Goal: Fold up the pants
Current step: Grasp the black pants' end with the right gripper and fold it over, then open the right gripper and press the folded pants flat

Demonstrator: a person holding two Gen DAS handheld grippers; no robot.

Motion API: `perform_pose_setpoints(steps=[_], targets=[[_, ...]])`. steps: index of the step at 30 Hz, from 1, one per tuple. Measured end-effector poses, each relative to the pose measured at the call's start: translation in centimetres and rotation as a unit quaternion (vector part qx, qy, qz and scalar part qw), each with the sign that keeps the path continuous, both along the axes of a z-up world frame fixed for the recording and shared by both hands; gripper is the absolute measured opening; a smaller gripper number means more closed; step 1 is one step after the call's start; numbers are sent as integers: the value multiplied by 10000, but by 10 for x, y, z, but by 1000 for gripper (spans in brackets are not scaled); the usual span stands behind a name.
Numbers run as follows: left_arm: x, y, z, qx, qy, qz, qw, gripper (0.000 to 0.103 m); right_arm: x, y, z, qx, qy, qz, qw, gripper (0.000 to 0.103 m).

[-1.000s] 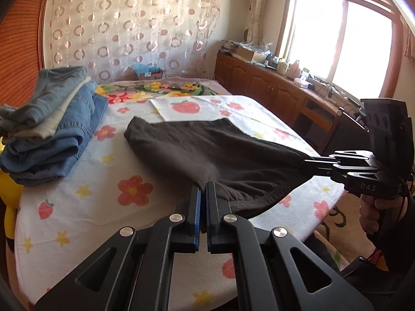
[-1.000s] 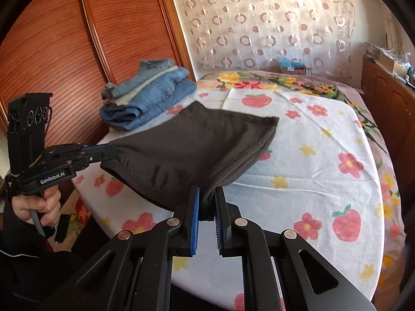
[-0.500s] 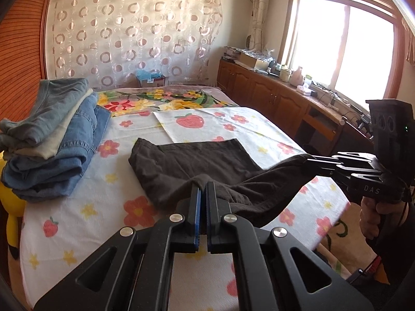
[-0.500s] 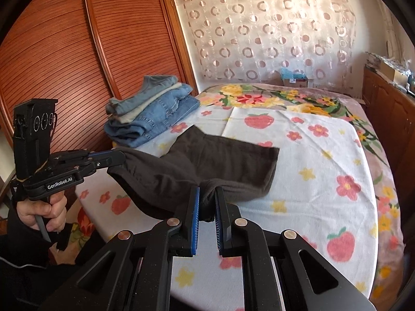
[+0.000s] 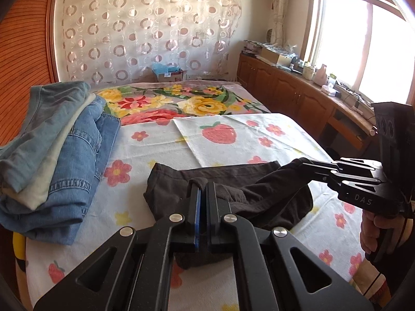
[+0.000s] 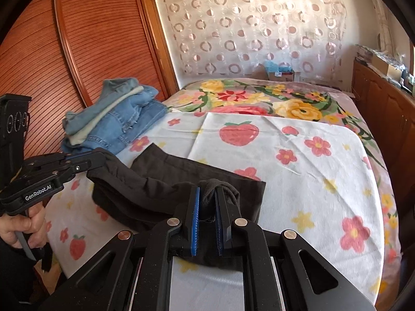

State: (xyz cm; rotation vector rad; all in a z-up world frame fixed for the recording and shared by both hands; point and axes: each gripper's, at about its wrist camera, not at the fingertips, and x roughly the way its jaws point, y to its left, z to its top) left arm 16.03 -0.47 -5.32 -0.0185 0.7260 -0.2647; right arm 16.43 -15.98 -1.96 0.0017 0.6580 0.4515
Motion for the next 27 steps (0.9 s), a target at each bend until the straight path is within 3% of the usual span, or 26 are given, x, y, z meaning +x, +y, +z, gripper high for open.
perform_pose_setpoints(steps=[8, 14, 15, 16, 18, 22, 27], targets=[[18, -1, -11, 59, 291, 94, 9995, 5, 30, 5, -12, -3, 213, -264, 9994, 14], [12, 1, -14, -5, 303, 103, 9995, 25, 23, -1, -9, 81, 36, -415, 9991, 15], [10, 1, -14, -4, 288, 110, 9995, 32, 19, -3, -9, 63, -3, -409, 9991, 15], [9, 2, -14, -9, 275, 111, 9996, 46, 14, -3, -10, 28, -48, -386, 9992, 15], [4, 3, -15, -37, 247, 81, 9997, 56, 7, -3, -13, -90, -87, -357, 9993, 17], [-4, 8, -21, 14, 296, 114, 9995, 66, -7, -3, -23, -279, -27, -276, 9992, 30], [-16, 13, -35, 85, 393, 123, 9991, 66, -12, -5, -37, -432, 188, -212, 9987, 31]])
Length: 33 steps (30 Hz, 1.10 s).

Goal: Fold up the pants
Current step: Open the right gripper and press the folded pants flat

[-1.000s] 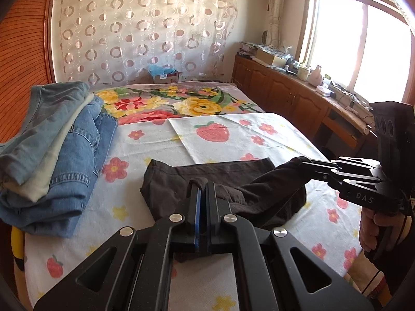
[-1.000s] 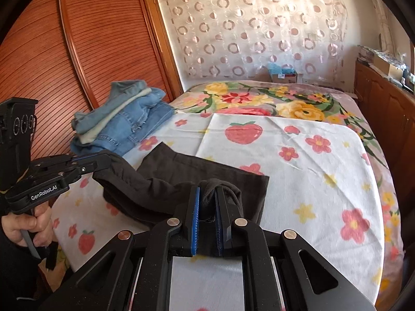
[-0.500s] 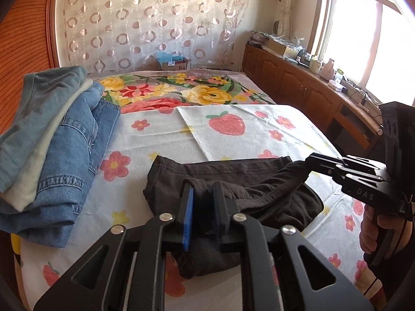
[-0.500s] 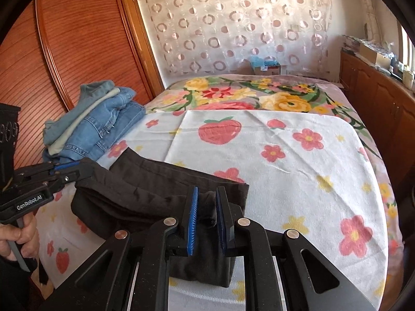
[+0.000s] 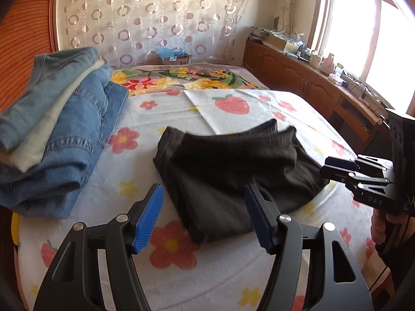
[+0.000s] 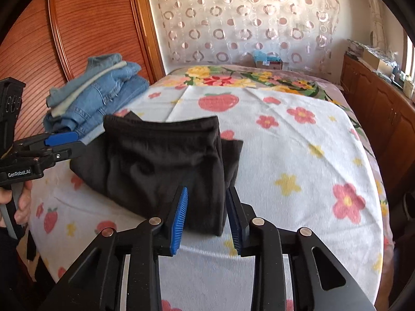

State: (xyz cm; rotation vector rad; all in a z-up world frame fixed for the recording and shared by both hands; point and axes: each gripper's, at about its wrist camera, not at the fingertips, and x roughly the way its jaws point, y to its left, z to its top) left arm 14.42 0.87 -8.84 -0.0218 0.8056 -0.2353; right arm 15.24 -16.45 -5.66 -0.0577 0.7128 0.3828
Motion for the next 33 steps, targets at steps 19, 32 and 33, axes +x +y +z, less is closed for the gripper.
perform_pose_setpoints(steps=[19, 32, 33], targets=[[0, -6, -27, -112, 276, -284, 9992, 19, 16, -4, -12, 76, 389, 83, 9992, 25], [-56, -5, 0, -228, -76, -422, 9988, 13, -43, -19, 2, 270, 101, 337, 9990, 8], [-61, -7, -1, -203, -73, -440, 9988, 13, -50, -21, 1, 255, 109, 349, 9990, 8]])
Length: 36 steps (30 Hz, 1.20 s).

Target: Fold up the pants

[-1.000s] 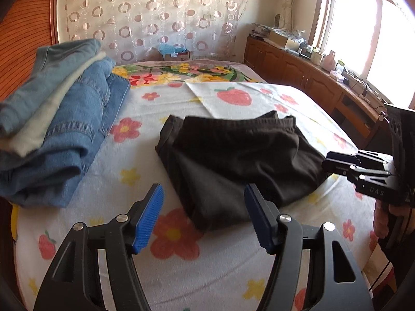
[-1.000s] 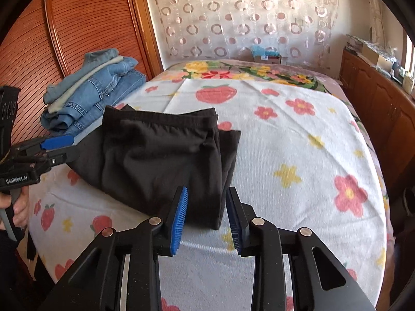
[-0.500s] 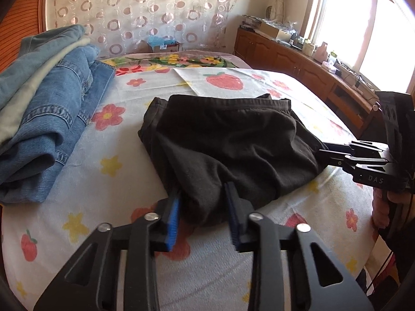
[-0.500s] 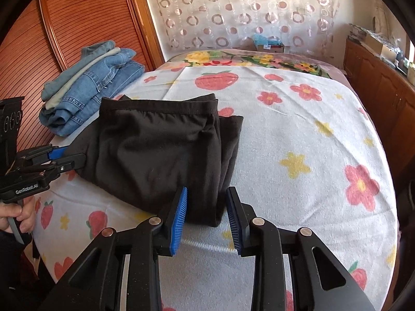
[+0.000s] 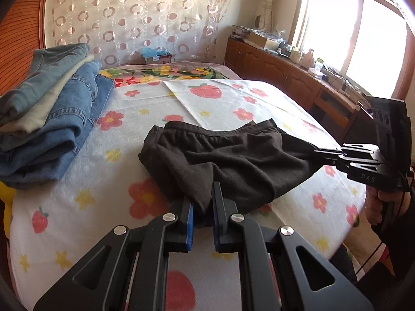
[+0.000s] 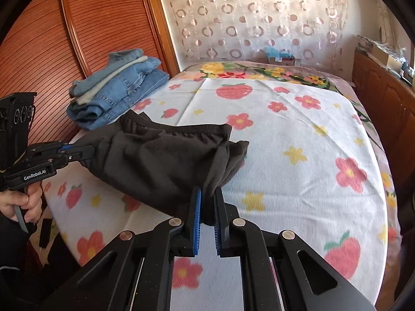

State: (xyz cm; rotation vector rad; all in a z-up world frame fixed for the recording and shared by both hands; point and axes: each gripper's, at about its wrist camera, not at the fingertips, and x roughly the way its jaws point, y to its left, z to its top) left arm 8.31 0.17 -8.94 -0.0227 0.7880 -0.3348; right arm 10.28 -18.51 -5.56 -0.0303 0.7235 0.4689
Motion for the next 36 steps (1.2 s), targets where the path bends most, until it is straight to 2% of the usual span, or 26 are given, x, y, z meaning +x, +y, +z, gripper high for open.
perform_pose_setpoints(steps=[6, 14, 20, 23, 24, 25, 26, 27, 28, 29, 32, 36], targets=[[-21, -5, -11, 33, 155, -70, 9998, 13, -26, -9, -4, 74, 128, -14, 9999, 8], [-24, -4, -12, -7, 198, -49, 9998, 13, -29, -8, -3, 45, 189, -81, 9998, 9], [-22, -3, -9, 90, 177, 40, 9998, 20, -35, -14, 7, -2, 39, -189, 9998, 11], [-21, 0, -6, 154, 111, 108, 9998, 34, -35, -16, 12, 4, -27, -201, 9998, 11], [-21, 1, -5, 177, 57, 146, 9997, 46, -34, -16, 13, -10, -49, -202, 9998, 11], [-20, 3, -3, 183, 17, 184, 9997, 51, -34, -15, 14, -30, -73, -205, 9998, 11], [-19, 5, -2, 177, -12, 219, 9996, 52, -33, -14, 14, -43, -95, -204, 9997, 11], [-16, 6, -1, 171, -16, 244, 9996, 59, -33, -15, 15, -36, -106, -201, 9997, 12], [-14, 9, -1, 167, -25, 298, 9994, 71, -31, -14, 14, -21, -100, -200, 9997, 12], [-12, 11, 0, 158, -41, 344, 9993, 76, -29, -14, 14, -12, -95, -193, 9998, 14], [-2, 15, 0, 108, -13, 403, 9991, 79, -21, -11, 13, 7, -115, -168, 9998, 20], [13, 13, 0, 241, -69, 470, 9986, 79, -7, -6, 11, 18, -115, -143, 9998, 26]])
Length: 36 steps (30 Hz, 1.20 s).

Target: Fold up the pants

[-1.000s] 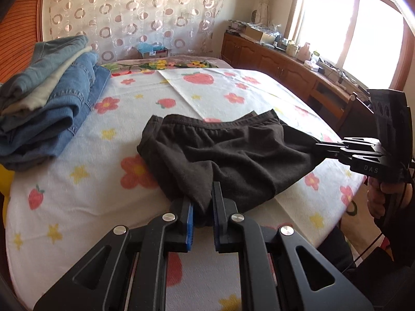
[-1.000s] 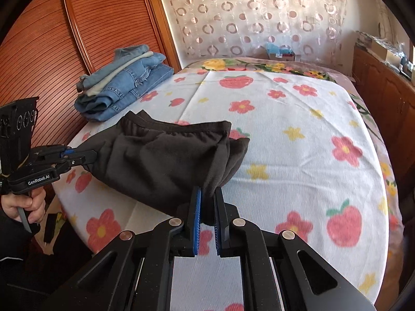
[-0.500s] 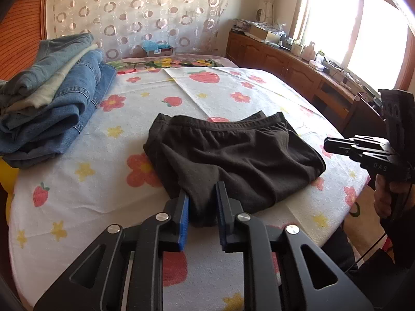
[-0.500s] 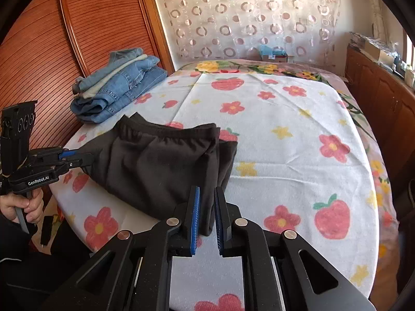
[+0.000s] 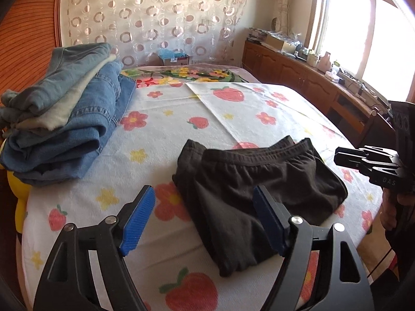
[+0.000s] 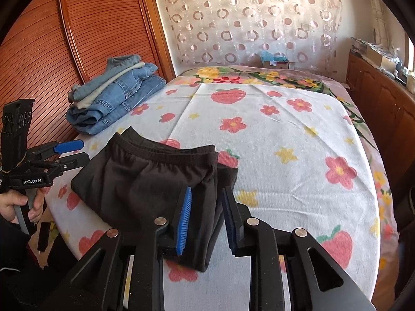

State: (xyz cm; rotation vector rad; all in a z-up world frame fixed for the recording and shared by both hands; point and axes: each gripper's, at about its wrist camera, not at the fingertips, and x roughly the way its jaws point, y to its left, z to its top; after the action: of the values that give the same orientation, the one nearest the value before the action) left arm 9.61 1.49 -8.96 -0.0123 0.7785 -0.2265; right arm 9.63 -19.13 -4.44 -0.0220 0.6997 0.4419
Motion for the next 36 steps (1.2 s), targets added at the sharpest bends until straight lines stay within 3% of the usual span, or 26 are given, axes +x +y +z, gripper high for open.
perform_pose_setpoints(steps=[5, 10, 14, 16, 17, 18, 20, 27, 36], targets=[[18, -7, -2, 26, 6, -136, 9999, 77, 27, 10, -7, -50, 78, 60, 9999, 27], [38, -7, -9, -27, 190, -207, 9996, 60, 52, 14, -14, -10, 252, 90, 9996, 29], [46, -7, -15, -122, 320, -319, 9989, 51, 66, 17, -15, 80, 363, 133, 9992, 29], [47, -10, -17, -110, 333, -392, 9986, 41, 69, 19, -14, 118, 368, 186, 9991, 29], [46, -11, -18, -109, 329, -427, 9985, 37, 71, 21, -15, 127, 383, 222, 9989, 23], [45, -12, -17, -125, 294, -480, 9983, 30, 71, 21, -14, 147, 368, 258, 9989, 9], [42, -13, -13, -129, 182, -519, 9984, 24, 71, 23, -12, 146, 307, 313, 9989, 8], [38, -13, 10, -171, -219, -472, 9985, 19, 67, 25, -3, 228, -101, 248, 9994, 7], [61, -17, -17, 120, 195, -338, 9992, 19, 86, 38, -22, -159, 259, 65, 9995, 7]])
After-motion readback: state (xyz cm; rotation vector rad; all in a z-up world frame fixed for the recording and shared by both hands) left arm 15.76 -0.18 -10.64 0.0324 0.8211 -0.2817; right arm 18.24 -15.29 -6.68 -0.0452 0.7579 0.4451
